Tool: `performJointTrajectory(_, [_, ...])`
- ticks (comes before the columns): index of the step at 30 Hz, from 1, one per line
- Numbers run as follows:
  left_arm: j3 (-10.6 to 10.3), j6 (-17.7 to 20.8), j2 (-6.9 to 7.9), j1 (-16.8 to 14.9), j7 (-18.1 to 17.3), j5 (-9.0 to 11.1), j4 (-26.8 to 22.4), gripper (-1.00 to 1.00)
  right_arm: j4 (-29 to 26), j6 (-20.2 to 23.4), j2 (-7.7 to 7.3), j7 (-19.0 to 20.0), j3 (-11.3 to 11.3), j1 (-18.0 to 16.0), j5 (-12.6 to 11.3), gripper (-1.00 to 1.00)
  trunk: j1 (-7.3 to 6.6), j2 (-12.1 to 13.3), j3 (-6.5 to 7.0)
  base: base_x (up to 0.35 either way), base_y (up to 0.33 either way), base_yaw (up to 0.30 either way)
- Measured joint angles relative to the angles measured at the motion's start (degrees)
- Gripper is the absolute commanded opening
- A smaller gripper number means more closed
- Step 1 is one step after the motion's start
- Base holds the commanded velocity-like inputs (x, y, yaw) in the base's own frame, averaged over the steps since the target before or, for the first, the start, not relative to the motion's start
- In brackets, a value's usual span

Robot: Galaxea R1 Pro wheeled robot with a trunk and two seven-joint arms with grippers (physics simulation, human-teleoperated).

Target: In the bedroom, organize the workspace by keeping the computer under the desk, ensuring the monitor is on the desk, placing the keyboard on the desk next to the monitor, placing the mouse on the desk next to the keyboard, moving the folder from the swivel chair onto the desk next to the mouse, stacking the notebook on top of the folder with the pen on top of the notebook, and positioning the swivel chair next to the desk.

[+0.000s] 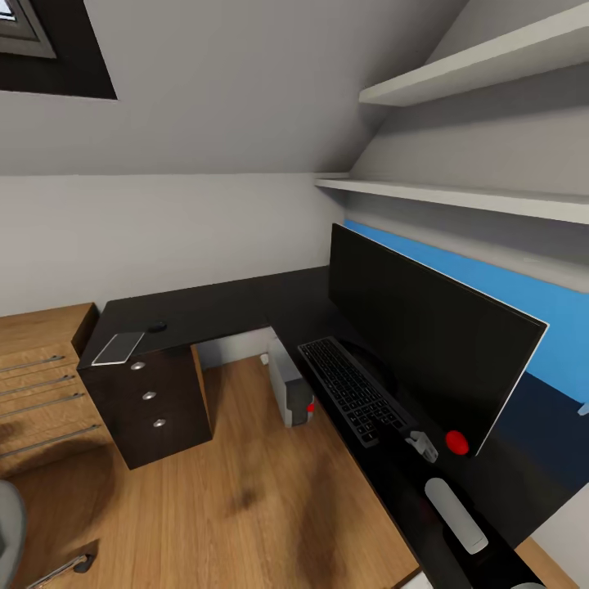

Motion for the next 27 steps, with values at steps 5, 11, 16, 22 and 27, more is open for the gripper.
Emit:
performJointTrajectory(5, [0.1, 0.0, 0.0, 0.0, 0.0, 0.0, 0.0, 1.0, 0.0, 0.0, -0.01, 0.0, 0.0, 0.0, 0.0, -1.0, 0.88, -1.6, -0.72, 0.0, 0.0, 0.0])
performJointTrajectory(11, [0.2, 0.0, 0.08, 0.0, 0.0, 0.0, 0.0, 1.0, 0.0, -0.1, -0.01, 0.0, -0.1, 0.0, 0.0, -1.0, 0.88, -1.6, -0.72, 0.0, 0.0, 0.0])
performJointTrajectory(16, [0.1, 0.0, 0.09, 0.0, -0.2, -0.1, 0.0, 1.0, 0.0, -0.1, -0.02, 0.0, -0.1, 0.0, 0.0, -1.0, 0.86, -1.6, -0.72, 0.098, 0.0, 0.0])
performJointTrajectory(22, [0.0, 0.0, 0.09, 0.0, -0.3, -0.3, 0.0, 1.0, 0.0, -0.4, -0.02, 0.0, 0.0, 0.0, 0.0, -1.0, 0.87, -1.6, -0.72, 0.081, 0.0, 0.0])
performJointTrajectory(27, [0.0, 0.0, 0.09, 0.0, -0.4, -0.2, 0.0, 1.0, 0.0, -1.2, -0.02, 0.0, 0.0, 0.0, 0.0, -1.0, 0.88, -1.6, -0.72, 0.006, 0.0, 0.0])
